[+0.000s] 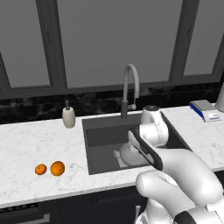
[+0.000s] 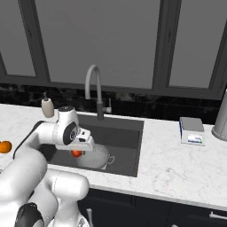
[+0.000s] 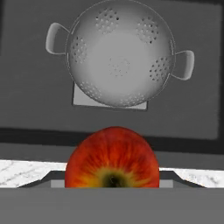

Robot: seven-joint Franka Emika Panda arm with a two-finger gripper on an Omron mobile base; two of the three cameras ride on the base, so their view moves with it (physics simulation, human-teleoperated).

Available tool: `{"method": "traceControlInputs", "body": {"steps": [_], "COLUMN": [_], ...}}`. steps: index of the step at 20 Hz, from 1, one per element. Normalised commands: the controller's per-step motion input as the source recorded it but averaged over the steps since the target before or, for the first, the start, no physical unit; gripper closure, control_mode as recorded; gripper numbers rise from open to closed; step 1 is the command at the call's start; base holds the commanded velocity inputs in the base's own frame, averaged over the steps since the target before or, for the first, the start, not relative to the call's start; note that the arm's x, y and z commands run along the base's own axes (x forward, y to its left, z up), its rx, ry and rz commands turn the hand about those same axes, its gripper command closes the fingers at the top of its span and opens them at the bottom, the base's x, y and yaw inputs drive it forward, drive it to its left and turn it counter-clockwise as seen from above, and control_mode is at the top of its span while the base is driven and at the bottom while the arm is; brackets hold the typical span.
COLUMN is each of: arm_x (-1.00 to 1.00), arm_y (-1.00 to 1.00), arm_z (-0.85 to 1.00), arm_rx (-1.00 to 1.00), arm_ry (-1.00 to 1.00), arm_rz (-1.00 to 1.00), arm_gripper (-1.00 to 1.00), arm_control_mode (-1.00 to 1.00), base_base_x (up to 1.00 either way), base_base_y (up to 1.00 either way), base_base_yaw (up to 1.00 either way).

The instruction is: Put the colander in the sink, put the apple, orange, tangerine in the colander, and turn on the sink faucet and pour water over the colander.

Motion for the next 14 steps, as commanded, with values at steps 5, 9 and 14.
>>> {"method": "traceControlInputs", "body": {"steps": [5, 9, 14], "arm_x": [0.16, 0.35, 0.41], "arm_y": [0.33, 0.14, -0.04], "arm_z": [-0.26, -0.2, -0.19], "arm_rx": [0.0, 0.0, 0.0], "arm_ry": [0.05, 0.02, 0.0], "arm_rz": [0.06, 0.05, 0.01], "arm_gripper": [1.0, 1.0, 1.0], "arm_control_mode": [-1.0, -1.0, -1.0], "base_base_x": [0.0, 0.0, 0.0], "base_base_y": [0.0, 0.0, 0.0], "base_base_yaw": [0.0, 0.0, 0.0]}}
